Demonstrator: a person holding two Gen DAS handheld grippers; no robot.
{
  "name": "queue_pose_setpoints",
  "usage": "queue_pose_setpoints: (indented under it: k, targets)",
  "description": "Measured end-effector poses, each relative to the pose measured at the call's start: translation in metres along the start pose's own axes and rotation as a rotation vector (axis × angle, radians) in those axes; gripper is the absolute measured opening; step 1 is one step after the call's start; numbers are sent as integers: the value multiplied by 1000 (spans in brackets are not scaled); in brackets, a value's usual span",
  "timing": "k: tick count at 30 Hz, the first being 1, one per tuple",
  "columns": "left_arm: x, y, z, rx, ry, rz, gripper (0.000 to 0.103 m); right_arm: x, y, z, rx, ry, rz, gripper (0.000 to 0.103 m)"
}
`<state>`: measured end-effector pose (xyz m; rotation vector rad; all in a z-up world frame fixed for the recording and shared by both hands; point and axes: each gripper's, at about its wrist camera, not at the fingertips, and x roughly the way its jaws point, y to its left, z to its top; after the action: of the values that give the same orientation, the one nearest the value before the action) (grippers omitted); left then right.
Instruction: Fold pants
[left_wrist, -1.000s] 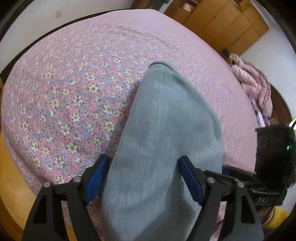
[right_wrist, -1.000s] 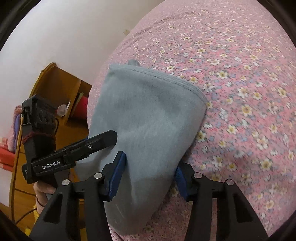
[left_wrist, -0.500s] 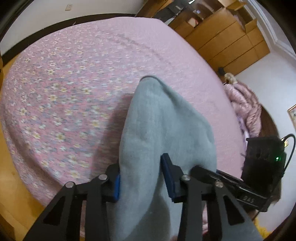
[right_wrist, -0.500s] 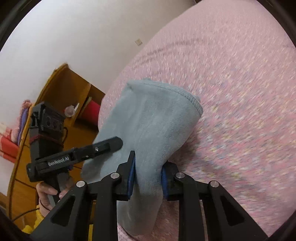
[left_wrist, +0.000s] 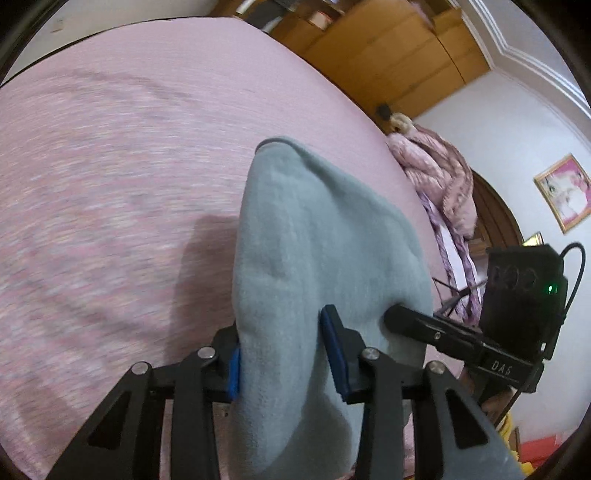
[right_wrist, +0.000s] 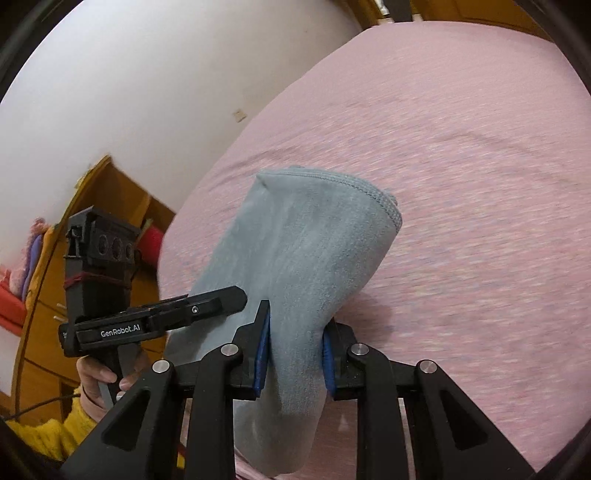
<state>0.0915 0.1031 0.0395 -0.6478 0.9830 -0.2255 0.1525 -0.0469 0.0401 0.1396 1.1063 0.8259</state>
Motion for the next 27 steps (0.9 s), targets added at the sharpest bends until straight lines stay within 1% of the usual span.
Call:
queue_pose_setpoints:
  k: [5,9,12,14,16,19,21,24,27]
  targets:
    - [48,-42,15,43,44,-16,38,-21,-46,8,35,4,-55,25]
    - [93,-67,27,83,89,16,38,-21,-88,10,98,27,-83,25]
    - [119,-71,30,94,127,40,38,-14,-119,7,155,55,-88,27]
    - [137,-69,32,86,148,54,38,0,-139,5,221,81,-80,30]
    - [147,-65,35,76,156,44,38,6,-153,-1,266,92,-63,34]
    - [153,-59,37,57,171,11,38,7,-164,-11,305,76,-22,34]
    - [153,-58,39,58,178,5,38,1,-167,-15,317,72,-23,34]
    - [140,-58,39,67,178,26,38,-11,-160,-21,305,73,-78,35]
    - [121,-68,31,136,160,64,39,-22,-150,-24,276,61,-139,35]
